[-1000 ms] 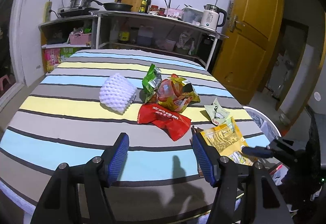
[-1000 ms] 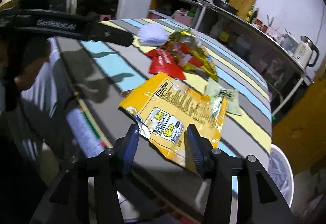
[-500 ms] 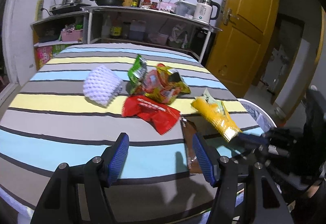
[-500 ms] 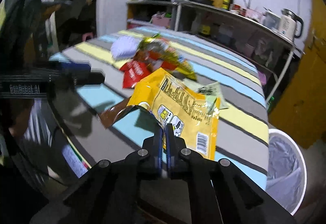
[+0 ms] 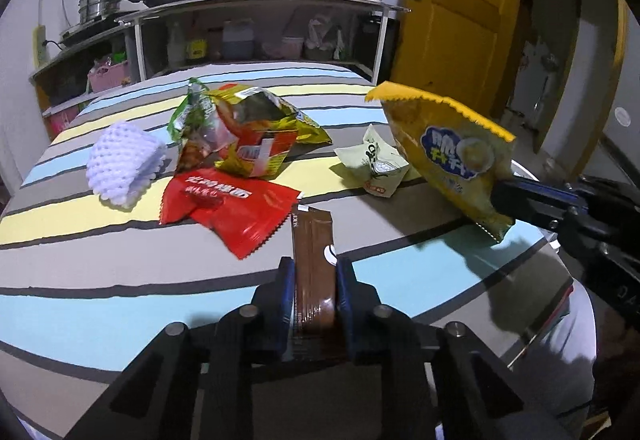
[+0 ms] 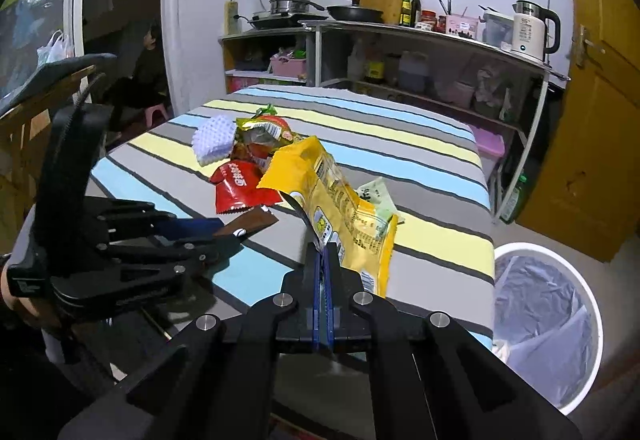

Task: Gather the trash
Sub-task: 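Carry the yellow bag over the bin and open the right tool while the left tool holds a brown strip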

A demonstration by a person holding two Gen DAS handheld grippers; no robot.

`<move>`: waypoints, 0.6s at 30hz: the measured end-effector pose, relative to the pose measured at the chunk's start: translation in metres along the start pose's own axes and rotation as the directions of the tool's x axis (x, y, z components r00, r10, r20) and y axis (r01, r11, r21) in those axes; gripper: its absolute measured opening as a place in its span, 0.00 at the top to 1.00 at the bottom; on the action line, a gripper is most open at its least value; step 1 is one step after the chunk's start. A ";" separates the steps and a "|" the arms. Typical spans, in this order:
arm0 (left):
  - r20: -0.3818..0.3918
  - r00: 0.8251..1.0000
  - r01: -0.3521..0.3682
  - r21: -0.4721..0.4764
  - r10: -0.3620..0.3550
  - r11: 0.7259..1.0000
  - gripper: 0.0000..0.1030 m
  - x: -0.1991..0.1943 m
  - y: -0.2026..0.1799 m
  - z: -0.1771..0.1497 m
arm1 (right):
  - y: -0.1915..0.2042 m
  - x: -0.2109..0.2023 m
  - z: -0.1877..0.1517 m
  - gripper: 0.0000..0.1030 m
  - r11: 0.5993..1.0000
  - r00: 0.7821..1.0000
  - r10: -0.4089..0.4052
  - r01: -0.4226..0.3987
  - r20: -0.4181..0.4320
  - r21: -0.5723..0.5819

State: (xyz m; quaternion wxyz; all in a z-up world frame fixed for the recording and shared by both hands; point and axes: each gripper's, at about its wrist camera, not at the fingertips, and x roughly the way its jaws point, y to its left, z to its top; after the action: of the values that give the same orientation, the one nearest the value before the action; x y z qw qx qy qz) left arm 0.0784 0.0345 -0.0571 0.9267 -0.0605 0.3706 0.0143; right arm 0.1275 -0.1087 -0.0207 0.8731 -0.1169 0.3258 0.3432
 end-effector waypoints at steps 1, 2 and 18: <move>-0.001 1.000 0.009 -0.001 -0.009 1.000 0.80 0.000 -0.001 0.001 | -0.002 -0.001 0.000 0.99 1.000 1.000 -0.004 0.004 0.006 0.005; 0.000 1.000 0.012 -0.002 -0.012 1.000 0.80 0.000 -0.002 0.001 | -0.005 -0.004 -0.001 0.99 1.000 1.000 -0.005 0.005 0.010 0.008; 0.096 0.993 0.065 0.007 -0.065 0.998 0.82 -0.032 -0.019 0.025 | -0.025 -0.037 0.004 0.99 0.996 0.996 -0.037 0.030 0.083 0.083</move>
State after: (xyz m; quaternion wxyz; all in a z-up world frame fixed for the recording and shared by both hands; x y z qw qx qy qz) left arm 0.0737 0.0192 -0.0146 0.9436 -0.0702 0.3233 -0.0138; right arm 0.1262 -0.1449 0.0053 0.8958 -0.0719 0.3006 0.3194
